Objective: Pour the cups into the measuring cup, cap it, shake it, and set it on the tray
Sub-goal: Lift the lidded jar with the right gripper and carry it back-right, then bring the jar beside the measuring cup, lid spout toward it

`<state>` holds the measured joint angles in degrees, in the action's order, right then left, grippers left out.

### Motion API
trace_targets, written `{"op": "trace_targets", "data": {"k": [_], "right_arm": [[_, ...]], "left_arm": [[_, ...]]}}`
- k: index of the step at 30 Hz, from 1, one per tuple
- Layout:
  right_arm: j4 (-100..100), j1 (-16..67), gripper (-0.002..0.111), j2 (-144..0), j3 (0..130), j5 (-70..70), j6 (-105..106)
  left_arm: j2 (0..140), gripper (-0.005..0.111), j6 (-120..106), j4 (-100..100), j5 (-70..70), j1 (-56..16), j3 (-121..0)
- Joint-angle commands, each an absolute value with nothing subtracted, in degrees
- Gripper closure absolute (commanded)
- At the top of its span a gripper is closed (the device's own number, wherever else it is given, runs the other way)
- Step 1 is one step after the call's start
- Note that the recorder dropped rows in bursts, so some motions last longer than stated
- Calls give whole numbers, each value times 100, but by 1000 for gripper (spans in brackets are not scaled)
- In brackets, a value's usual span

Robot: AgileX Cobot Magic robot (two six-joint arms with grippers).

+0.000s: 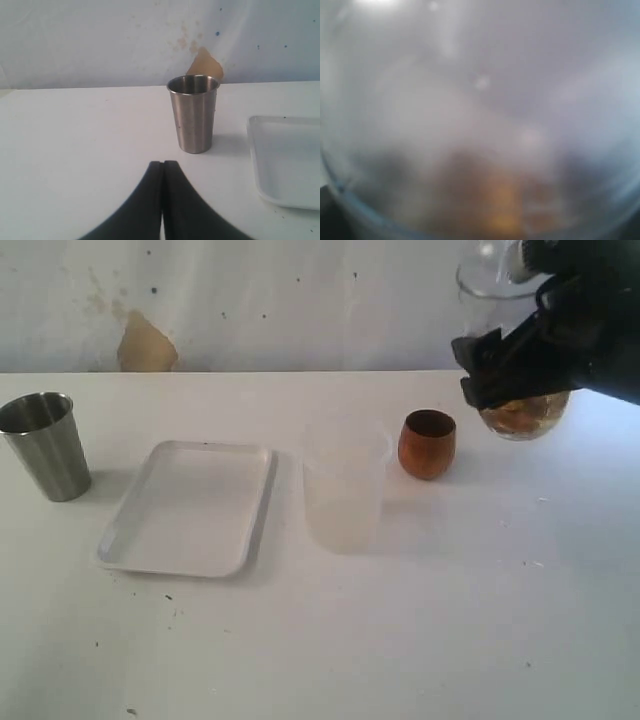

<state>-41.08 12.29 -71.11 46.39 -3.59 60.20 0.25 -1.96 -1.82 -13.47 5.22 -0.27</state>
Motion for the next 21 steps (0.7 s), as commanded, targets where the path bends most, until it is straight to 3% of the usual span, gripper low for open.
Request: {"op": "trace_targets", "data": {"k": [1,21], "right_arm": [[-4091,1194,108,-7567,4761,-1003,6399],[-4091,1194,108,-9171,5709,-1292,8870]], "left_arm": [[0,107,-181,-134,-1335,504,0],[0,107,-181,-134,-1335,504,0]]}}
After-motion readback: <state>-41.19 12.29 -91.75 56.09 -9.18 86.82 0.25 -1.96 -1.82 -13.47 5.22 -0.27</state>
